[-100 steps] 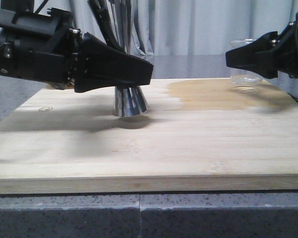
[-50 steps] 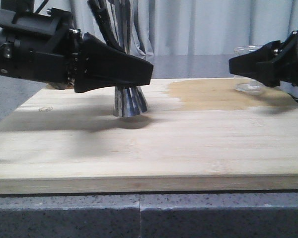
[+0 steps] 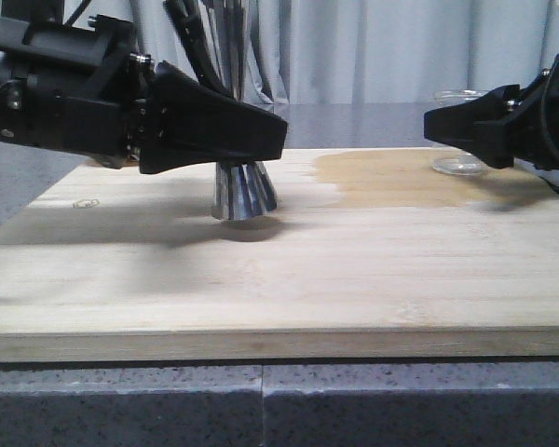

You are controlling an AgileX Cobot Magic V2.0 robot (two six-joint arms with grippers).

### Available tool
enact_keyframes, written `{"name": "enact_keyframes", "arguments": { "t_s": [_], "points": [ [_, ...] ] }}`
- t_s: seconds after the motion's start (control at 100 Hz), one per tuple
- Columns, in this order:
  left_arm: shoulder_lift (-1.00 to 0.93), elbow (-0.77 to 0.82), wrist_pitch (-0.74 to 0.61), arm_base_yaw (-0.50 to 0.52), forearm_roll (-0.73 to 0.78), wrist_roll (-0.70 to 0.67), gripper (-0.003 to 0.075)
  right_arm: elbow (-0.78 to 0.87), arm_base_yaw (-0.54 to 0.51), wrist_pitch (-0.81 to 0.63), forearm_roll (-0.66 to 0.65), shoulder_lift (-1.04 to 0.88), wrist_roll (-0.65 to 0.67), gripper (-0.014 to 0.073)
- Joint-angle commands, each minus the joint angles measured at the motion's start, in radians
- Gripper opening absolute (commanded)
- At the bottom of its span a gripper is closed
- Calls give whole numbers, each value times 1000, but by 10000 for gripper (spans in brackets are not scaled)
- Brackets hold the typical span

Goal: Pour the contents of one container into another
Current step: 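Set the empty beaker on the board and open the right gripper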

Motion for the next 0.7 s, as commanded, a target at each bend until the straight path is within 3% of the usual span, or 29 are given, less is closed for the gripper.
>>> {"name": "enact_keyframes", "arguments": {
  "t_s": [0.0,0.44,0.69],
  "points": [
    [-48,-27,-150,-8,-28,-10,-1,-17,-6,-27,11,-16,-10,166],
    [-48,-27,-150,-8,-28,-10,-1,-17,-6,-18,13,-16,-10,180],
    [-48,-27,-150,-8,-28,-10,-1,-17,-6,-18,22,-16,-10,411]
  ]
}}
